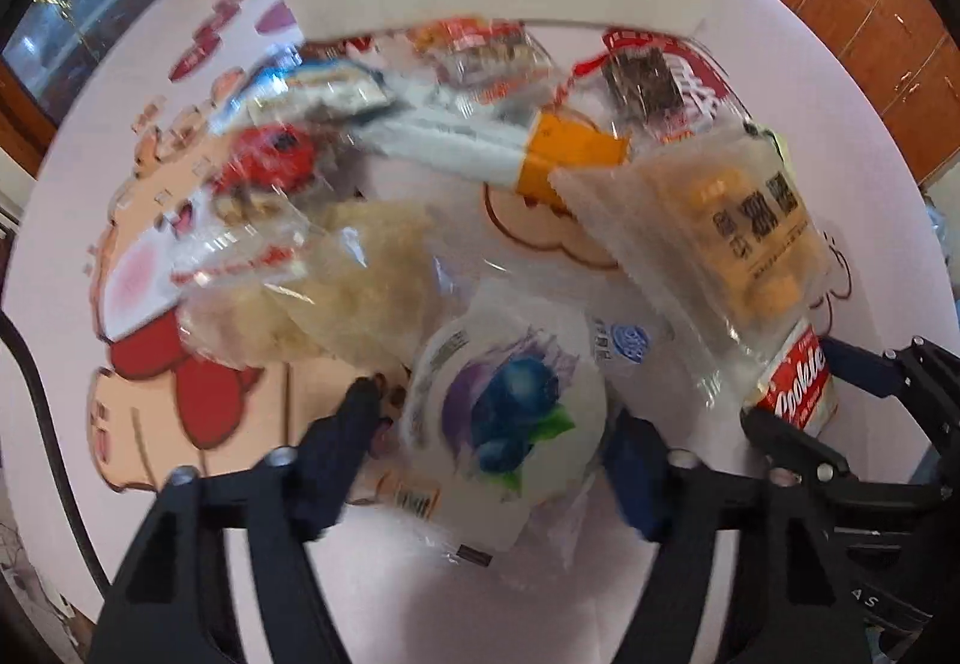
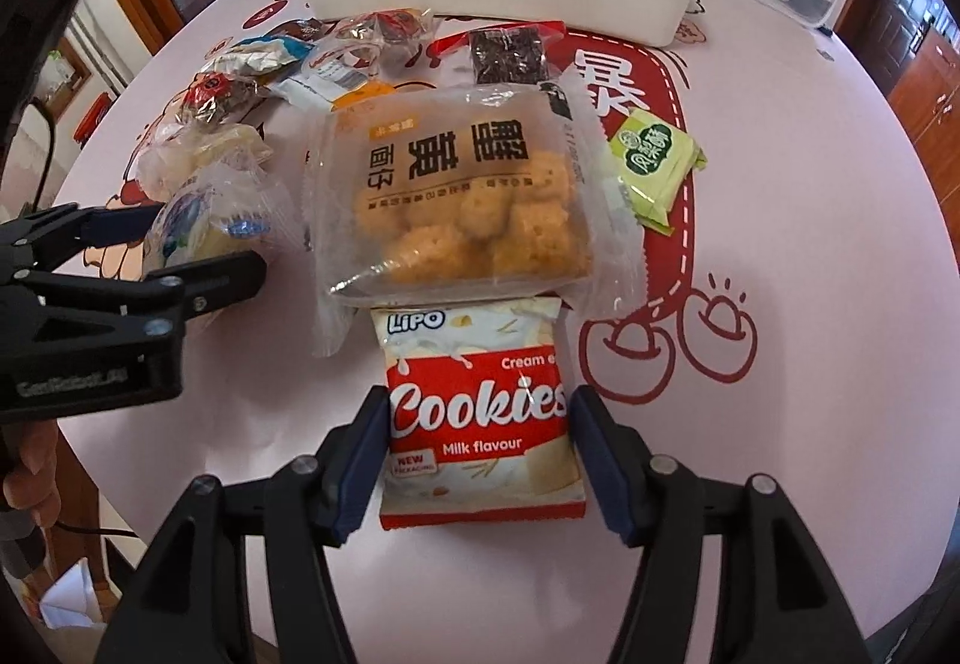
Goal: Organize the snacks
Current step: 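Grasp the blueberry-print bag with left gripper while right grasps the red LIPO Cookies pack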
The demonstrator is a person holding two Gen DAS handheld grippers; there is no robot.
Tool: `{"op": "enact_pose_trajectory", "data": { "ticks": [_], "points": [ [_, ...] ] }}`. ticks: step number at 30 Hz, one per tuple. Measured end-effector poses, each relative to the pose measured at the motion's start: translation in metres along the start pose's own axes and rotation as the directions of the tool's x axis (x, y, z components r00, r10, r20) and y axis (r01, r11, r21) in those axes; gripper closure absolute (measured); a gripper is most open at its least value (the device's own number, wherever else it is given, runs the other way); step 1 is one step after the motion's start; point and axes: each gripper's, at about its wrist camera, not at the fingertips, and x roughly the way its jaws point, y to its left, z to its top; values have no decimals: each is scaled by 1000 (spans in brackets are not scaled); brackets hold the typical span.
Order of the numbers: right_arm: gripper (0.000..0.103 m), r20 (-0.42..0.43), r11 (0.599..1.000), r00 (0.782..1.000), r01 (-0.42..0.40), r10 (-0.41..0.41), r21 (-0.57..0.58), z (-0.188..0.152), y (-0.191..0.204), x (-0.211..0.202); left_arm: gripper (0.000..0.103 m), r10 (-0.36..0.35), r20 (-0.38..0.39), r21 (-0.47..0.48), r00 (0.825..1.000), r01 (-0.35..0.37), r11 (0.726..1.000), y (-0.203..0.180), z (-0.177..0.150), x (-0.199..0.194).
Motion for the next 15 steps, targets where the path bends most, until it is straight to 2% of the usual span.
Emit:
{"op": "enact_pose_trajectory", "data": {
  "ticks": [2, 4, 9, 15],
  "points": [
    [53, 11, 1000, 1000, 17, -17, -20, -2, 3, 0, 52, 4, 15, 12, 1000, -4, 1000, -3, -1, -1],
    [57, 15, 999, 1000, 19, -18, -29, -3, 6, -1, 54, 4, 18, 24, 1000, -5, 1000, -6, -3, -4],
    [57, 1, 1000, 1000, 2, -2, -31, -7, 6, -4, 56, -6, 6, -9, 1000, 6, 1000, -8, -11, -11],
    [57, -3, 998, 999, -48, 48, -41, -13, 7, -23, 56, -30, 23, -17, 999, 30, 999, -6, -27, -40]
  ]
}}
